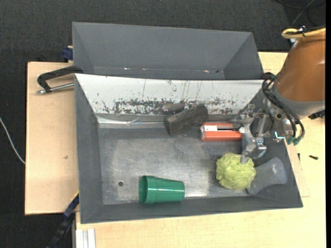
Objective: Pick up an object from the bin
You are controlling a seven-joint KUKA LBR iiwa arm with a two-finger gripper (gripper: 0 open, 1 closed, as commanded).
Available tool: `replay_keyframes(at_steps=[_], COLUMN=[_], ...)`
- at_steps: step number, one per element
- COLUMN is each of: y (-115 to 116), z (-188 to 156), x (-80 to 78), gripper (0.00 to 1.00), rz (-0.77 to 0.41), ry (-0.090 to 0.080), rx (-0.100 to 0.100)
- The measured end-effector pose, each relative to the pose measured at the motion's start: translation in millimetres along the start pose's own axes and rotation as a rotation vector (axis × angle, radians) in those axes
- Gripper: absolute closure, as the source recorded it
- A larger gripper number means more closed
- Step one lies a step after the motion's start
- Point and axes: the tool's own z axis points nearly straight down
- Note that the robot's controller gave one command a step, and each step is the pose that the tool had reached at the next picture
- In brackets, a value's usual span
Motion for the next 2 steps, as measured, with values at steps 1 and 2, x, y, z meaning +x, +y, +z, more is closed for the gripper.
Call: replay_keyframes(at_steps=[1,2], y=[0,1], z=[-5,51], x=[-1.5,-68.6], gripper=[0.0,0.0], rz=[-0.002,-0.016], ry=[-0.009,-0.022], rx=[0.002,0.004])
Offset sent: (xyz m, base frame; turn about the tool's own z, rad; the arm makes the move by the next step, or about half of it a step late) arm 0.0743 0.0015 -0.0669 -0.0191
